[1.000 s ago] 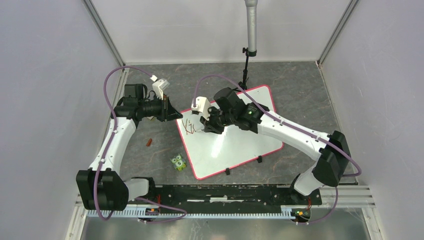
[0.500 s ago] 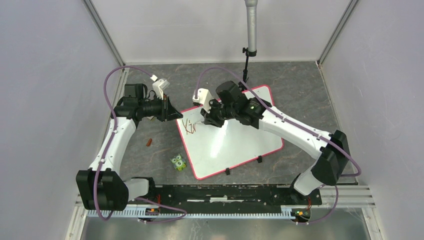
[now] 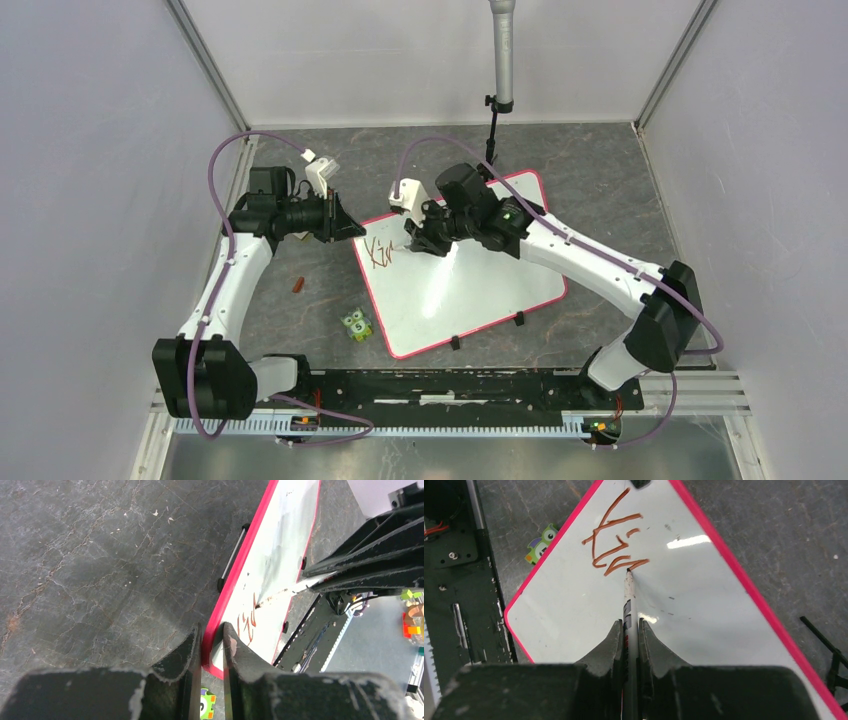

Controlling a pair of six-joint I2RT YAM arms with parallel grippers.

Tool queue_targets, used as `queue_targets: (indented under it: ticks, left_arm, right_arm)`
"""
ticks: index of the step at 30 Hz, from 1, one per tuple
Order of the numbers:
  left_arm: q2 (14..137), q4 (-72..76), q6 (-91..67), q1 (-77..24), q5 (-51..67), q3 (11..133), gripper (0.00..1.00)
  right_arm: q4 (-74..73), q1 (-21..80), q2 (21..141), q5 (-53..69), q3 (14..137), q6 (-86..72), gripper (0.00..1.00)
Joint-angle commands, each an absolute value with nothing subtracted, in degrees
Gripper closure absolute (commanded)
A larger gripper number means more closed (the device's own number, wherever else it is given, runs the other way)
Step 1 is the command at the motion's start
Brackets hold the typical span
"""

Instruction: Write a sentence on the whiteboard

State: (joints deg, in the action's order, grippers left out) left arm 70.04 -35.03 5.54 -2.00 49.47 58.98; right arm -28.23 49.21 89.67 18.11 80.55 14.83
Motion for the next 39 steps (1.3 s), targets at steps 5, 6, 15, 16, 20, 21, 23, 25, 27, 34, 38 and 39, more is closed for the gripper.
queue_targets:
  ticks: [5, 6, 15, 16, 20, 21, 23, 25, 27, 34, 38, 39]
  left_arm:
    - [71.07, -35.68, 4.57, -3.68, 47.73, 59.77, 0.97]
    - [71.11, -35.68, 4.65, -3.63, 47.72, 59.77, 0.98]
    - [71.42, -37.62, 6.38, -3.88, 48.03, 60.56, 0.98]
    - [71.59, -38.39, 7.1, -3.91, 48.07, 60.92, 0.98]
    - [72.46, -42.03, 10.57, -3.94, 48.34, 63.1, 0.98]
    - [72.42, -42.67, 11.08, -3.98, 48.39, 63.32, 0.98]
    - [71.89, -43.18, 11.82, -4.02, 48.08, 63.37, 0.98]
    - [71.39, -43.49, 12.55, -4.0, 48.35, 63.39, 0.98]
    - [71.37, -43.84, 12.65, -4.11, 48.37, 63.33, 0.98]
    - [71.41, -43.95, 11.86, -4.66, 47.38, 62.58, 0.98]
    - [70.65, -43.99, 10.99, -5.09, 45.51, 62.49, 0.98]
    - [70.34, -44.22, 10.9, -5.25, 45.11, 62.49, 0.98]
  right_arm:
    - [-28.04, 49.64, 87.48, 19.6, 75.99, 14.41, 1.0]
    - [-28.04, 49.68, 87.38, 19.64, 76.17, 14.35, 1.0]
    - [-29.15, 49.05, 85.49, 22.94, 81.51, 15.24, 1.0]
    - [-29.18, 48.52, 85.04, 24.09, 81.94, 15.44, 1.0]
    - [-28.66, 46.06, 82.78, 25.21, 82.27, 16.04, 1.0]
    - [-29.19, 45.49, 82.38, 25.42, 82.73, 16.31, 1.0]
    - [-29.93, 44.16, 81.01, 26.63, 82.67, 17.13, 1.0]
    - [-30.98, 43.36, 79.53, 27.12, 82.16, 18.28, 1.0]
    - [-32.07, 43.15, 78.28, 26.35, 81.46, 19.55, 1.0]
    - [-32.08, 43.13, 76.53, 25.3, 78.05, 20.23, 1.0]
    - [-29.47, 43.15, 76.56, 25.03, 76.14, 18.29, 1.0]
    - [-28.61, 43.17, 76.76, 24.43, 75.64, 17.5, 1.0]
